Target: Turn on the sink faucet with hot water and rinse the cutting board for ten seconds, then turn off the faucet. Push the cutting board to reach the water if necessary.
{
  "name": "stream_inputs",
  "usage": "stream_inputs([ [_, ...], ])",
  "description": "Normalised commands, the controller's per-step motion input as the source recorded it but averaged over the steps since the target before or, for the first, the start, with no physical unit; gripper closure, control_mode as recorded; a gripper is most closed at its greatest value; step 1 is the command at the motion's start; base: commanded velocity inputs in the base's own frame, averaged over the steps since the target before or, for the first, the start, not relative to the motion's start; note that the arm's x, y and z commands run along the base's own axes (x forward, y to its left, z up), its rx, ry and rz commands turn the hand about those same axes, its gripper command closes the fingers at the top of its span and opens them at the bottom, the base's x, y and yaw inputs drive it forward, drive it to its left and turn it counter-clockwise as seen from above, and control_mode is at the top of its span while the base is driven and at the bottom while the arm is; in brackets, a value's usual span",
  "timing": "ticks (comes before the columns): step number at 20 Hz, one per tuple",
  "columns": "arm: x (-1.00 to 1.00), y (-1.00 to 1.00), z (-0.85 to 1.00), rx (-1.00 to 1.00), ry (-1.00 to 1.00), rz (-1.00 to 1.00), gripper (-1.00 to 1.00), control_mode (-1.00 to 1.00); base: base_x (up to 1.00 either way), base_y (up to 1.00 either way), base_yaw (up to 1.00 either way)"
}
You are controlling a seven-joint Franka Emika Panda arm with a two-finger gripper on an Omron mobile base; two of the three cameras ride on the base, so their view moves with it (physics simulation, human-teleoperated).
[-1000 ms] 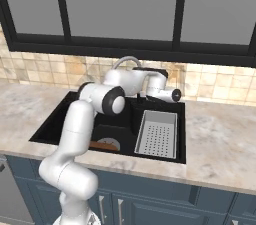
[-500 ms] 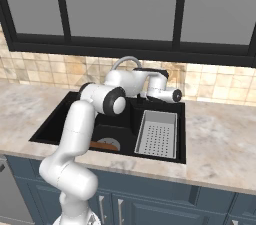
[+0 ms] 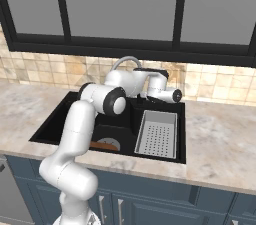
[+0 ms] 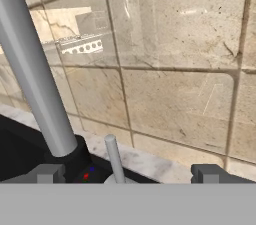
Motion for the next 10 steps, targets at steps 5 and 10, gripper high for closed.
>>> stream_inputs([
  [5, 0.03, 0.00, 0.00, 0.00, 0.00, 0.00, -1.00, -1.00, 0.00, 0.00, 0.00],
  [10, 0.09, 0.00, 0.00, 0.00, 0.00, 0.00, -1.00, -1.00, 0.00, 0.00, 0.00],
])
